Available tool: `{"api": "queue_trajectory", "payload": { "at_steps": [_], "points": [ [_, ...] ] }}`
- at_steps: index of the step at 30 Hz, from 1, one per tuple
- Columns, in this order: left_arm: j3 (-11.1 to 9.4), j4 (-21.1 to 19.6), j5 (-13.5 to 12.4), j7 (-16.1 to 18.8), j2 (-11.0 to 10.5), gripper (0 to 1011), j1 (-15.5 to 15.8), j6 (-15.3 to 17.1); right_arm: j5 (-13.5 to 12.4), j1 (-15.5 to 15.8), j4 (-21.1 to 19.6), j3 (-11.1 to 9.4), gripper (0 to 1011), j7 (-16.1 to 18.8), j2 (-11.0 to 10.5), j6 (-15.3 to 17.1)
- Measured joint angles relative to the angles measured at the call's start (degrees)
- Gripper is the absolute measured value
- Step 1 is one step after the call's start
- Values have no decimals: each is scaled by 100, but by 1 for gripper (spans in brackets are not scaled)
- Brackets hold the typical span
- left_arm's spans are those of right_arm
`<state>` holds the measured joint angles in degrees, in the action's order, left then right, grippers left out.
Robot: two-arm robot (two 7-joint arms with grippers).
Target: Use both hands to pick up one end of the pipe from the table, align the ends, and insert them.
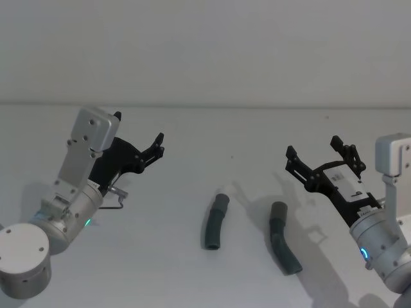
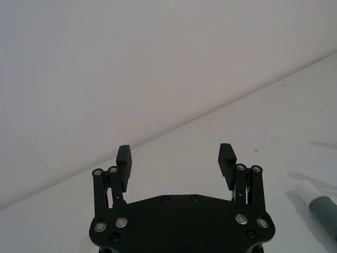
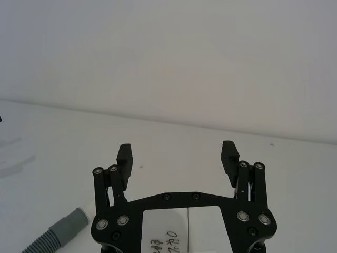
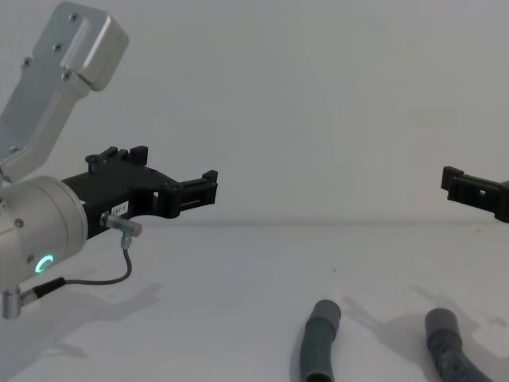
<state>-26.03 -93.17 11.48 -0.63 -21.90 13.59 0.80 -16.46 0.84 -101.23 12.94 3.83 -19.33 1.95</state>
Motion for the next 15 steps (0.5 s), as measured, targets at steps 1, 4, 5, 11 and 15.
{"api": "queue_trajectory", "payload": {
  "at_steps": [1, 4, 5, 11, 15],
  "points": [
    [0, 0, 0, 0, 0, 1003, 0, 0, 0, 0, 0, 0, 1000, 0, 0, 0],
    [0, 0, 0, 0, 0, 1003, 0, 0, 0, 0, 0, 0, 1000, 0, 0, 0],
    [0, 0, 0, 0, 0, 1003, 0, 0, 0, 0, 0, 0, 1000, 0, 0, 0],
    [0, 0, 0, 0, 0, 1003, 0, 0, 0, 0, 0, 0, 1000, 0, 0, 0],
    [0, 0, 0, 0, 0, 1003, 0, 0, 0, 0, 0, 0, 1000, 0, 0, 0]
  ]
}}
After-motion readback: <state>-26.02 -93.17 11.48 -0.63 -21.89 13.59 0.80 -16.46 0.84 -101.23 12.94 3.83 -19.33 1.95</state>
